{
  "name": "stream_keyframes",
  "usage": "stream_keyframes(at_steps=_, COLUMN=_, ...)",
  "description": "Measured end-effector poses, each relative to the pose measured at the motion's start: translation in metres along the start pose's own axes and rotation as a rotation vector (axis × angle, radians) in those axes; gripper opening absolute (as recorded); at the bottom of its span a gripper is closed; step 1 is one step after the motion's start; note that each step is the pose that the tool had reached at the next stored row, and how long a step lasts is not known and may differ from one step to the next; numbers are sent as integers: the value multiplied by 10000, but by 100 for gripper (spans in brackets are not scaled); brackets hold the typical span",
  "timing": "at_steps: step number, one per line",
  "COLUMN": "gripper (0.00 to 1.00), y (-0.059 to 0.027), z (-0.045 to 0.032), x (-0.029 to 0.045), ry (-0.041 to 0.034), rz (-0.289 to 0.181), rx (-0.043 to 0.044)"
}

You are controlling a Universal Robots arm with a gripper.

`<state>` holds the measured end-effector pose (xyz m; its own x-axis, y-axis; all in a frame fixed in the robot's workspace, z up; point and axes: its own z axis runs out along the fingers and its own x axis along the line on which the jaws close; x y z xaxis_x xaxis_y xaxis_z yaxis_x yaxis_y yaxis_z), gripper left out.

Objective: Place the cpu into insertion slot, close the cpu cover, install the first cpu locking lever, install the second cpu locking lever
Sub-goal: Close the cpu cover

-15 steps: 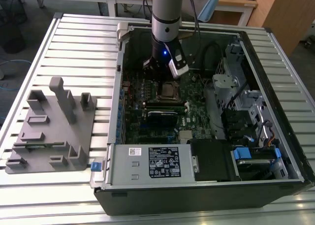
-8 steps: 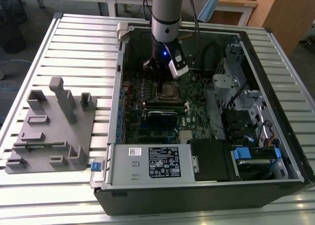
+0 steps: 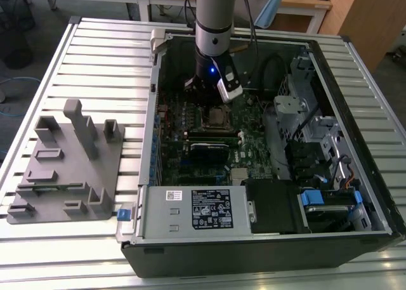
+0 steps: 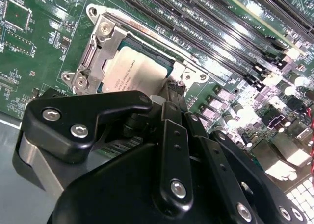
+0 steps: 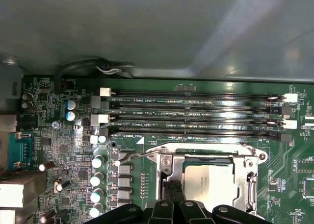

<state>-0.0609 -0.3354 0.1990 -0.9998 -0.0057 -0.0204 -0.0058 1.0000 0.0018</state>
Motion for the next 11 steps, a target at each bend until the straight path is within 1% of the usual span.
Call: stream_keyframes(at_steps=11, gripper=11, y=0, z=15, x=0, ry=-1, rz=1, rx=-3)
